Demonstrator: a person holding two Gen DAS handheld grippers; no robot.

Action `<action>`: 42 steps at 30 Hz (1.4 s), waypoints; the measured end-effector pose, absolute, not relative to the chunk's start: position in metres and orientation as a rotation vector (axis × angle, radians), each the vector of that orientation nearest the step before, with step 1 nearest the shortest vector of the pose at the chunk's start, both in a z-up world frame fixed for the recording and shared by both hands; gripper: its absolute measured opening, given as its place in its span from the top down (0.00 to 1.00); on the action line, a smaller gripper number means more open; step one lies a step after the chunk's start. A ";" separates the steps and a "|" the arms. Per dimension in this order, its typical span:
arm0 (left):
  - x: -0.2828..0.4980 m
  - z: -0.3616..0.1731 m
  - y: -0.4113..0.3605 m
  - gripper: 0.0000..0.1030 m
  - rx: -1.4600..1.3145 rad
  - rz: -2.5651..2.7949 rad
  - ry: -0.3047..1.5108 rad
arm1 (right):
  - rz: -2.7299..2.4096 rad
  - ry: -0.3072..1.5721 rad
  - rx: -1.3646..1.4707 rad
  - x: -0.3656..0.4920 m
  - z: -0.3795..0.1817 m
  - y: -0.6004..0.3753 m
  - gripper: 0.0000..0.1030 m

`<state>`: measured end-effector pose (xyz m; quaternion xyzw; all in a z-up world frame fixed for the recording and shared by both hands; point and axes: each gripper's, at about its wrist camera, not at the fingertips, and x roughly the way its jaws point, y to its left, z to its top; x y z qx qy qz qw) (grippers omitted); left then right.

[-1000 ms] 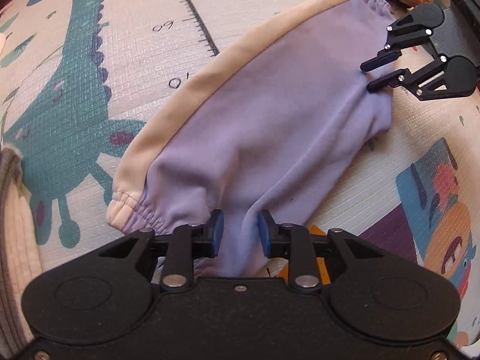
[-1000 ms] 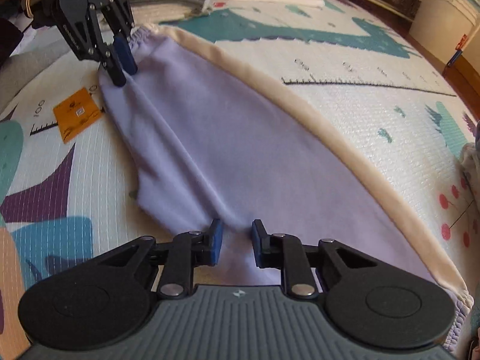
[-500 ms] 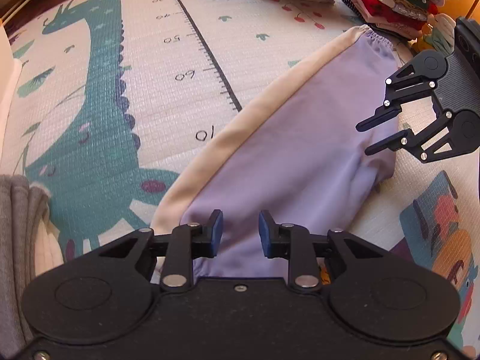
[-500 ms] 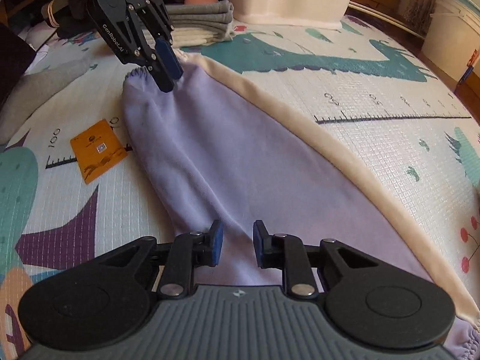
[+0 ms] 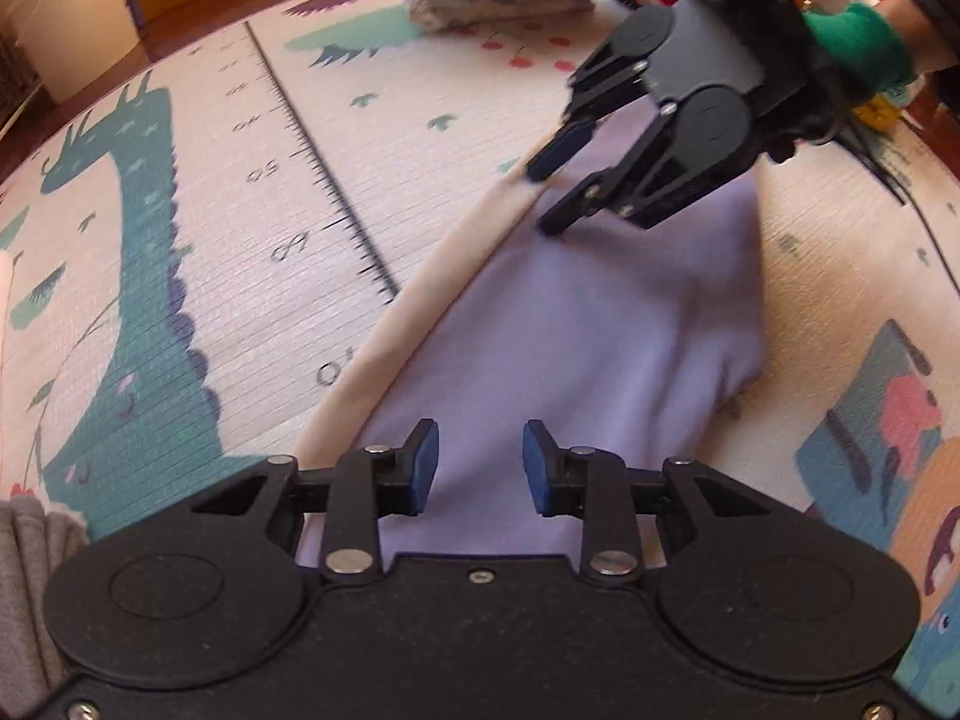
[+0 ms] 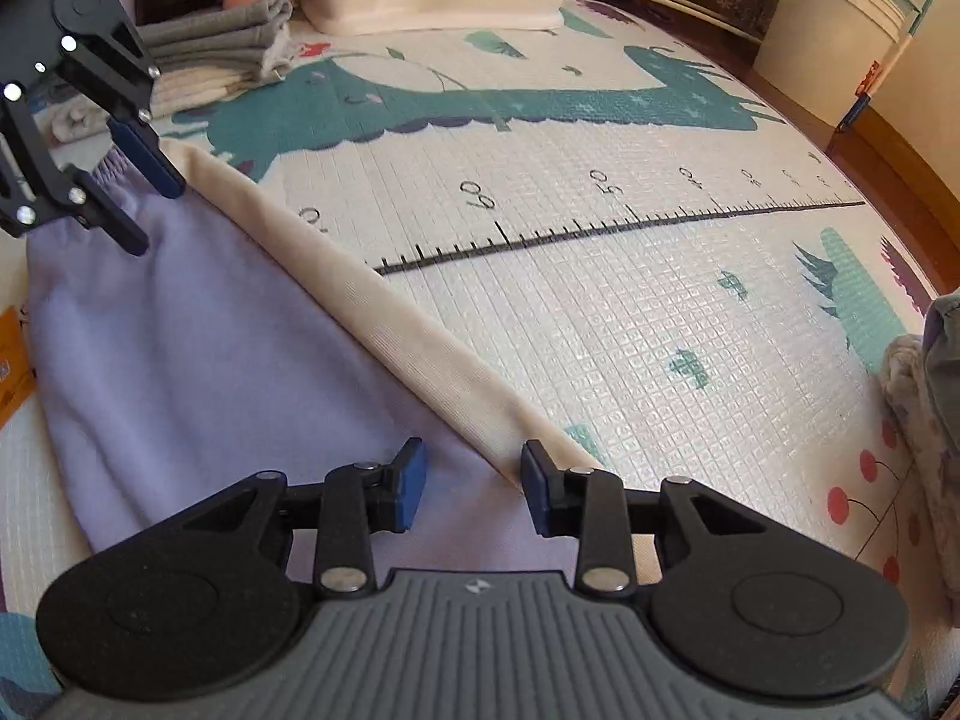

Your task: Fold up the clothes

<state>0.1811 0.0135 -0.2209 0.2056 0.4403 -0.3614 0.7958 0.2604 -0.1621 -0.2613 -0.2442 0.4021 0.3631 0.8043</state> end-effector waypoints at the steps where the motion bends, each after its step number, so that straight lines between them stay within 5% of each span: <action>1: 0.176 -0.221 0.002 0.72 0.434 -0.811 0.933 | 0.777 0.862 -0.501 0.263 -0.262 -0.164 0.62; 4: 0.164 -0.233 -0.025 0.82 0.470 -0.875 0.924 | 0.768 0.869 -0.485 0.267 -0.262 -0.163 0.60; 23: 0.155 -0.246 -0.016 0.79 0.431 -0.844 1.055 | 0.722 0.916 -0.394 0.280 -0.262 -0.168 0.52; 33: 0.184 -0.250 0.066 0.79 0.376 -0.567 1.078 | 0.989 0.747 -0.523 0.202 -0.234 -0.141 0.65; 42: 0.210 -0.236 0.084 0.79 0.300 -0.472 1.064 | 1.002 0.788 -0.523 0.179 -0.249 -0.108 0.67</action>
